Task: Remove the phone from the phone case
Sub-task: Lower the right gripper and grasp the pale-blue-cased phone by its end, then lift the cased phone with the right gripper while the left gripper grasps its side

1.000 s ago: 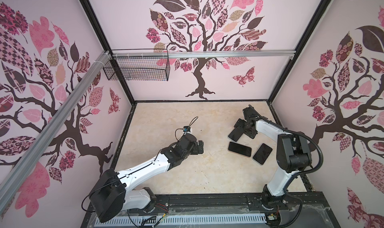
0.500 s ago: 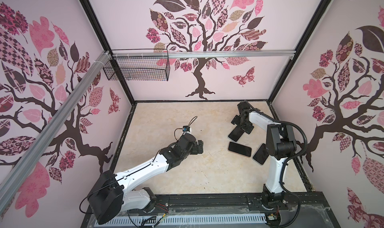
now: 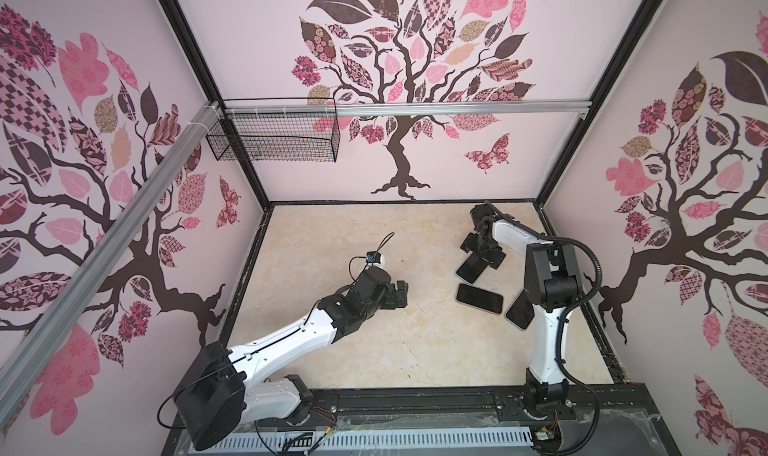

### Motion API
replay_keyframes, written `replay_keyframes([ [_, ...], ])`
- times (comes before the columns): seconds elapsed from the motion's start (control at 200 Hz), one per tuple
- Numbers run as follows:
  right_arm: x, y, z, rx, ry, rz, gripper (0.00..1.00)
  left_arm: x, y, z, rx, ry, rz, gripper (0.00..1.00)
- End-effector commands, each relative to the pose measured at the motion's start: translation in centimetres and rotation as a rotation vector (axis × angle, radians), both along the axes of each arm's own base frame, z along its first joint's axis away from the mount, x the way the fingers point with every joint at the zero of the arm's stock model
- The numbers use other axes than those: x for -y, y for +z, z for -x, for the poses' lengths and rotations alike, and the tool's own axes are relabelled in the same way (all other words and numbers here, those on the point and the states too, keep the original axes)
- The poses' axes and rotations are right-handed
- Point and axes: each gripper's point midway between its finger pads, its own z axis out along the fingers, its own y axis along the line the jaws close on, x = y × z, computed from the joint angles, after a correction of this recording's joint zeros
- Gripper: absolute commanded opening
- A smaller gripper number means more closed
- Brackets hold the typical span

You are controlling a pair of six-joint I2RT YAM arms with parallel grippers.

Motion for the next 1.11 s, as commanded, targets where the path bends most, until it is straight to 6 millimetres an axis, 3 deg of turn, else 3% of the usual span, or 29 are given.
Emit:
replay_keyframes([
  [0.0, 0.0, -1.1, 0.3, -0.055, 0.004, 0.019, 0.99, 1.5, 1.4, 1.0, 0.053, -0.112, 0.082, 0.98],
  [0.31, -0.1, -2.0, 0.5, -0.091, 0.019, 0.018, 0.96, 3.5, 3.8, 2.3, 0.112, -0.263, 0.147, 0.98],
  [0.58, -0.2, -2.8, 0.7, -0.138, 0.044, 0.029, 0.92, 3.7, 3.6, 2.3, 0.097, -0.268, 0.152, 0.98],
  [0.875, -0.2, -2.8, 0.6, -0.132, 0.047, 0.025, 0.78, 3.3, 3.6, 1.8, 0.098, -0.230, 0.134, 0.98],
  [1.1, -1.5, -2.4, 0.2, -0.088, 0.054, -0.049, 0.66, 2.2, 3.5, 1.4, 0.102, -0.178, 0.131, 0.98],
])
